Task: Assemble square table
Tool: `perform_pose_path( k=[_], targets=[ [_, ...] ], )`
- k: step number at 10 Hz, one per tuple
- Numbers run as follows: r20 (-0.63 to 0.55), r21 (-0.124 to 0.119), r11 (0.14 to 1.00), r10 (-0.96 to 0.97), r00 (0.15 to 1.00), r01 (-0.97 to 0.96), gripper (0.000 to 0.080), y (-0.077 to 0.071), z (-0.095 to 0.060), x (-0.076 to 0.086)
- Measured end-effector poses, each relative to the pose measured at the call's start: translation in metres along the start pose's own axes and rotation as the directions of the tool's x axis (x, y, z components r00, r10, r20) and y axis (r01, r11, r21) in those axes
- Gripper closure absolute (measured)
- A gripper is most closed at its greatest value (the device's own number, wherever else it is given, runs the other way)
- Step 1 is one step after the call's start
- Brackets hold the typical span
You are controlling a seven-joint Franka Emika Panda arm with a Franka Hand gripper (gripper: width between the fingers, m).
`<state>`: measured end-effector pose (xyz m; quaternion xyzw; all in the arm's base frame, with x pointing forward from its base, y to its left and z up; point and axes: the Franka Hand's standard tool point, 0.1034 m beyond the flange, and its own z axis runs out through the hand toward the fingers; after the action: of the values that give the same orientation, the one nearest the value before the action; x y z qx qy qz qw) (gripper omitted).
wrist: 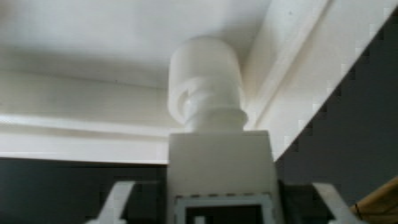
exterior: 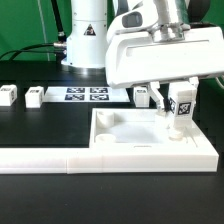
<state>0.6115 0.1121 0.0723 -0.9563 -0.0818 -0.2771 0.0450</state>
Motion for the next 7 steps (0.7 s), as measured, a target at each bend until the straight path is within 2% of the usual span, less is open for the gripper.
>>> perform_pose_path(
  k=[7],
  targets=[
    [-0.009, -0.001, 1.0, -0.002, 1.0, 0.002, 0.0509, -0.004, 0.014, -0.016]
  ],
)
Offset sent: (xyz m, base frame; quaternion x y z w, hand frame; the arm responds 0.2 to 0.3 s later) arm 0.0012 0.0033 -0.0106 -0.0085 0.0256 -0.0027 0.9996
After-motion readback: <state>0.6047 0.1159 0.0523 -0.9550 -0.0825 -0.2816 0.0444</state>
